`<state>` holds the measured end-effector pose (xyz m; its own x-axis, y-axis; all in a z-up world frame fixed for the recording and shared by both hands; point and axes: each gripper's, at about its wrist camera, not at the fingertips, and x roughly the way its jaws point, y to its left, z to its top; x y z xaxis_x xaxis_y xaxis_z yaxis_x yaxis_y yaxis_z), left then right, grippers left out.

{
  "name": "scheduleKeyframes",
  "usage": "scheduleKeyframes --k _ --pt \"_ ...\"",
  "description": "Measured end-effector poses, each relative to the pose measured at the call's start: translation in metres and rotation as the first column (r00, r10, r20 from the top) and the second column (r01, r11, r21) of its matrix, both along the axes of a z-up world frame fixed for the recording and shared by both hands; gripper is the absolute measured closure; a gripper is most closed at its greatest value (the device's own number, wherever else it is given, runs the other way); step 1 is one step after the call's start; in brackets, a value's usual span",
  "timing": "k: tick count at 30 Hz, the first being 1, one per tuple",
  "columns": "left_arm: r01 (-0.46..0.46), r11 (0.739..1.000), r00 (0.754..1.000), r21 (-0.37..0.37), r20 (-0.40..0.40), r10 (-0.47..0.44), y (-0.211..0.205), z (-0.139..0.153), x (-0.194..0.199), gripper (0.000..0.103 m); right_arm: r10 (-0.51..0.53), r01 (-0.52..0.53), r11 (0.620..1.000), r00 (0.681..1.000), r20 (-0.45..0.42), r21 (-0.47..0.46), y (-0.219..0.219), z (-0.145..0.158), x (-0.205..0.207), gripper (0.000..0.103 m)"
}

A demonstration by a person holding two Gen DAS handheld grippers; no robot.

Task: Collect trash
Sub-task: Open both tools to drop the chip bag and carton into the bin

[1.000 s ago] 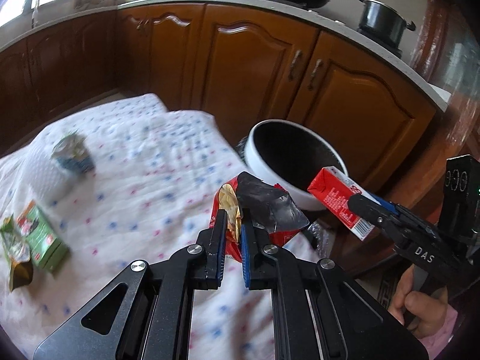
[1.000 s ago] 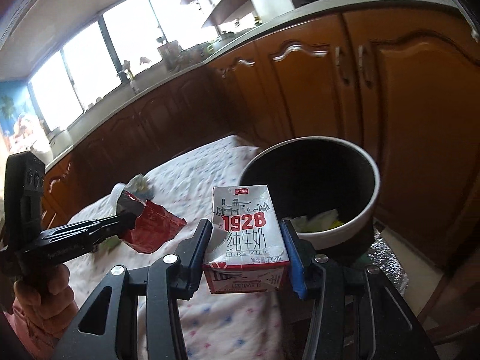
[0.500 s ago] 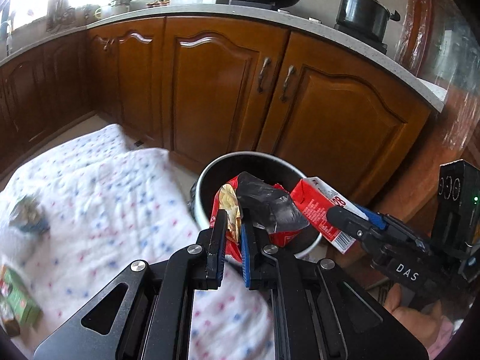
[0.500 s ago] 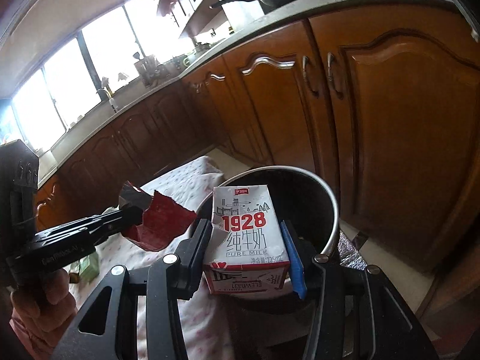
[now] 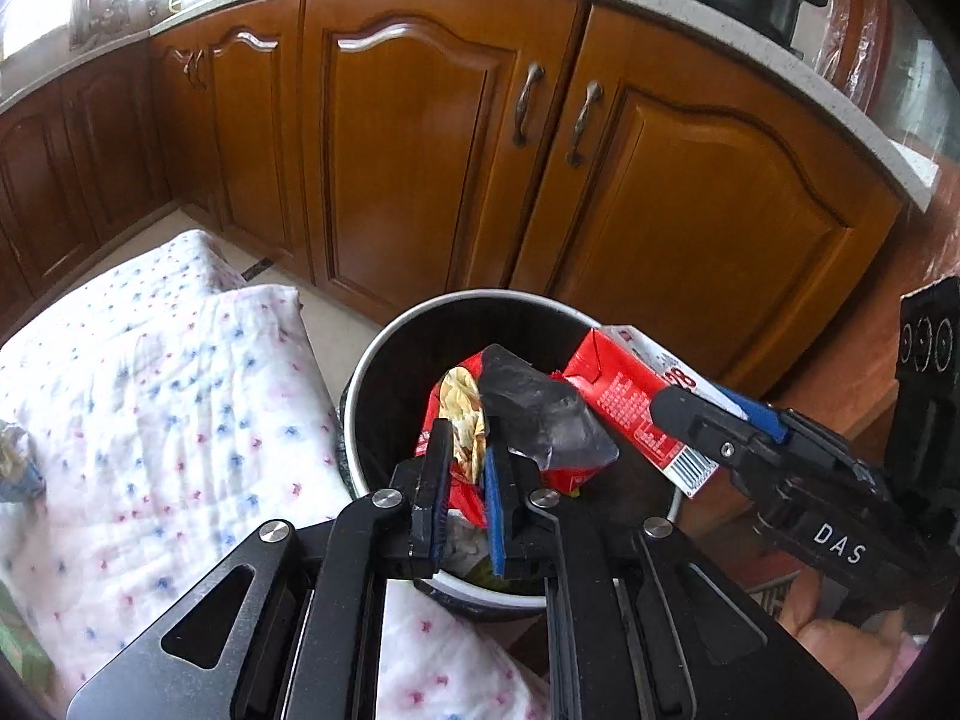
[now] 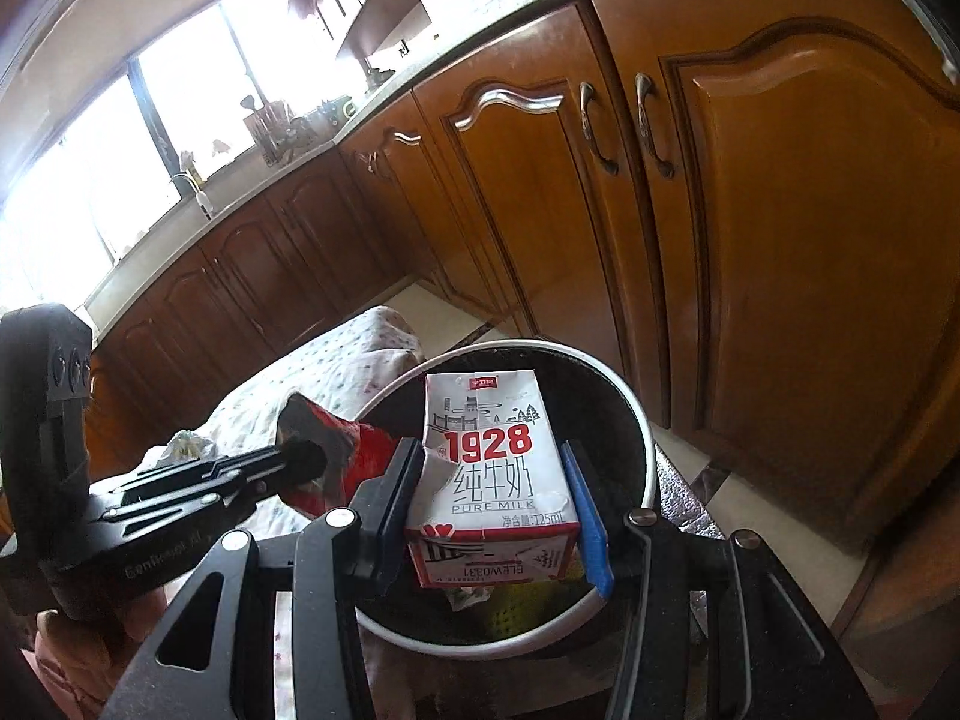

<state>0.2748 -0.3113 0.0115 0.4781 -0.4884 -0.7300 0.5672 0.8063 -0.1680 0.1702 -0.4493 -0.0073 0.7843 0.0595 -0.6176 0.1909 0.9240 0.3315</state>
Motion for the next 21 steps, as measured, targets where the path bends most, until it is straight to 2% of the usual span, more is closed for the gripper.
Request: scheduleKeyframes --k 2,3,4,5,6,12,14,16,21 --pt "-0.005 1.0 1.0 -0.006 -0.005 0.005 -0.002 -0.002 0.002 0.09 -0.002 0.002 1.0 1.0 -0.005 0.013 -0.002 -0.002 0.002 0.052" --pt "-0.005 1.0 1.0 -0.009 -0.01 0.005 -0.002 -0.002 0.003 0.083 -0.003 0.004 1.0 1.0 -0.007 0.025 -0.004 -0.003 0.003 0.052" --pt "-0.005 1.0 1.0 -0.01 -0.021 0.005 -0.002 -0.003 0.003 0.062 -0.005 0.005 1.0 1.0 -0.008 0.031 -0.006 -0.004 0.004 0.052" --pt "-0.011 1.0 1.0 -0.013 -0.024 0.01 -0.001 -0.003 0.003 0.053 -0.01 0.011 0.999 1.0 -0.007 0.032 -0.007 -0.004 0.002 0.052" --pt "-0.014 1.0 1.0 -0.021 -0.01 0.013 0.0 -0.002 0.001 0.051 -0.013 0.014 0.999 1.0 -0.002 0.037 -0.008 -0.003 0.0 0.052" --pt "-0.006 0.999 1.0 -0.039 0.003 0.007 0.016 0.003 -0.014 0.05 -0.031 0.029 0.998 0.999 0.039 0.063 -0.004 0.006 -0.02 0.051" --pt "-0.013 0.999 1.0 -0.047 0.003 0.013 0.028 0.002 -0.02 0.049 -0.032 0.028 0.997 0.998 0.06 0.068 0.002 0.009 -0.029 0.038" --pt "-0.037 0.998 0.999 -0.056 -0.005 0.037 0.045 0.0 -0.027 0.046 -0.03 0.024 0.997 0.996 0.078 0.073 0.011 0.011 -0.037 0.033" --pt "-0.116 0.992 0.993 -0.049 -0.025 0.114 0.092 -0.012 -0.046 0.046 0.002 -0.01 0.996 0.996 0.094 0.089 0.043 0.011 -0.05 0.026"
